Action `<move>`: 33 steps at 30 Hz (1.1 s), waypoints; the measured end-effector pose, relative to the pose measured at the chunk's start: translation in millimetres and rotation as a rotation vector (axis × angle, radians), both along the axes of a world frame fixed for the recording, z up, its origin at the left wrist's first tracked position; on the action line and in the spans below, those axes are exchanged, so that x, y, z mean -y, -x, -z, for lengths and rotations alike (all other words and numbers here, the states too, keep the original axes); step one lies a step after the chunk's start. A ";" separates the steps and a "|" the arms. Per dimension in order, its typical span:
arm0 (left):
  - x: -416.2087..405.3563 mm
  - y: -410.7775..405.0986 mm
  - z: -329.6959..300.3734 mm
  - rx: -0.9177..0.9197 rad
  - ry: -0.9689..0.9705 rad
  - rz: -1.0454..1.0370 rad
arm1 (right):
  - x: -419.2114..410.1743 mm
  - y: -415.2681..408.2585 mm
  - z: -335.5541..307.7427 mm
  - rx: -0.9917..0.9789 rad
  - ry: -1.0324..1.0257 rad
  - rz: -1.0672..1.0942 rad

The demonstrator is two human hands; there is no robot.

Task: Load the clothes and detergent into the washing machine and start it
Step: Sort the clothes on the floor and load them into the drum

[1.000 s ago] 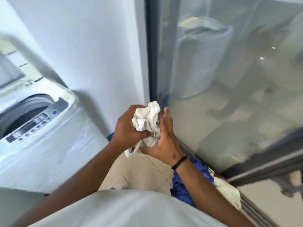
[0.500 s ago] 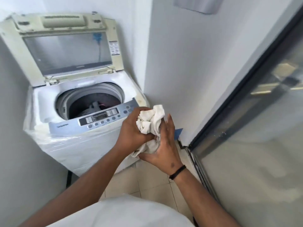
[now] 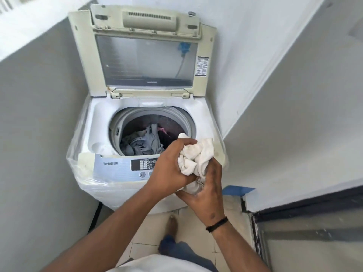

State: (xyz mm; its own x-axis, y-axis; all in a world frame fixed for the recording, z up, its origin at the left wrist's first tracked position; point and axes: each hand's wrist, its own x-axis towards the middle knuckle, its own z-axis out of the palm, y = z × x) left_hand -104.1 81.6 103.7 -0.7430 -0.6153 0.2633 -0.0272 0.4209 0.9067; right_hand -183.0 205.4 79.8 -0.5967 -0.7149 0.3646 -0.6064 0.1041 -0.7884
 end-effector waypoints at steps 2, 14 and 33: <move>20.9 11.4 -3.5 0.012 0.034 -0.025 | 24.3 18.7 5.1 -0.005 0.015 -0.023; 174.6 65.8 24.1 0.776 0.174 -0.259 | 192.9 121.4 52.3 0.059 0.033 -0.118; 193.2 35.7 147.1 1.095 -0.217 -0.311 | 247.8 162.9 111.6 0.030 -1.138 -0.447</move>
